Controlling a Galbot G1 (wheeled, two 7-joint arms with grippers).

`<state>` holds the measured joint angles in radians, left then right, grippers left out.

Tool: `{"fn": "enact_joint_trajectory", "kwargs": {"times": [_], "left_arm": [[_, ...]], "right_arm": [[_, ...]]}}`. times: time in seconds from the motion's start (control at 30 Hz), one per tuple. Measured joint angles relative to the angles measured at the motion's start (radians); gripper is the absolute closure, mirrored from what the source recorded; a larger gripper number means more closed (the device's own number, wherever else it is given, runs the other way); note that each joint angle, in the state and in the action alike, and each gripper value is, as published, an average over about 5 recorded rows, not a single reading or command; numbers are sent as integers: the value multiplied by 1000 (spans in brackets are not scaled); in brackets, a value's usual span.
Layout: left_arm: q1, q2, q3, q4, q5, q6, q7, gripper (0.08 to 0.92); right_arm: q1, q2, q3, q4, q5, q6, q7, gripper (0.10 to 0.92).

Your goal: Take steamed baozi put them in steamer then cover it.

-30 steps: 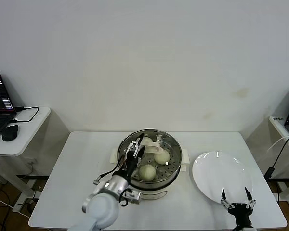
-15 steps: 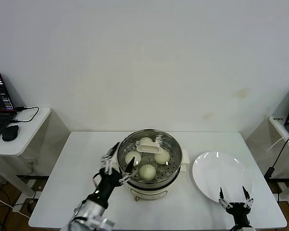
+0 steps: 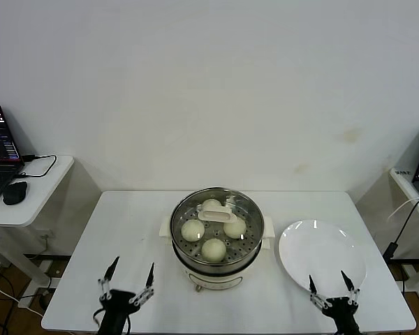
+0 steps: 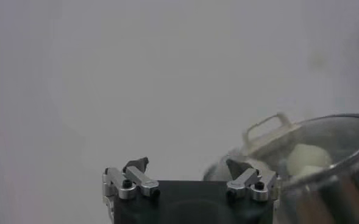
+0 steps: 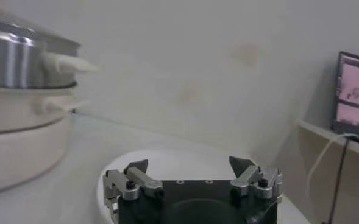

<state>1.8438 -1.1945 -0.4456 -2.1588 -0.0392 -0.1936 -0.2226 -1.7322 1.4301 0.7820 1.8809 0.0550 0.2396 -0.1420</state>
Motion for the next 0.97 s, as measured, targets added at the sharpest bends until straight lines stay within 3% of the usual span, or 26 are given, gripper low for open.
{"fn": "enact_joint_trajectory", "kwargs": {"times": [0.4, 0.97], "left_arm": [[70, -23, -44, 56, -185, -26, 10, 177], [98, -18, -60, 89, -220, -42, 28, 177]], "right_arm": [[-50, -7, -37, 41, 31, 5, -15, 203], [-73, -8, -51, 44, 26, 8, -17, 203]]}}
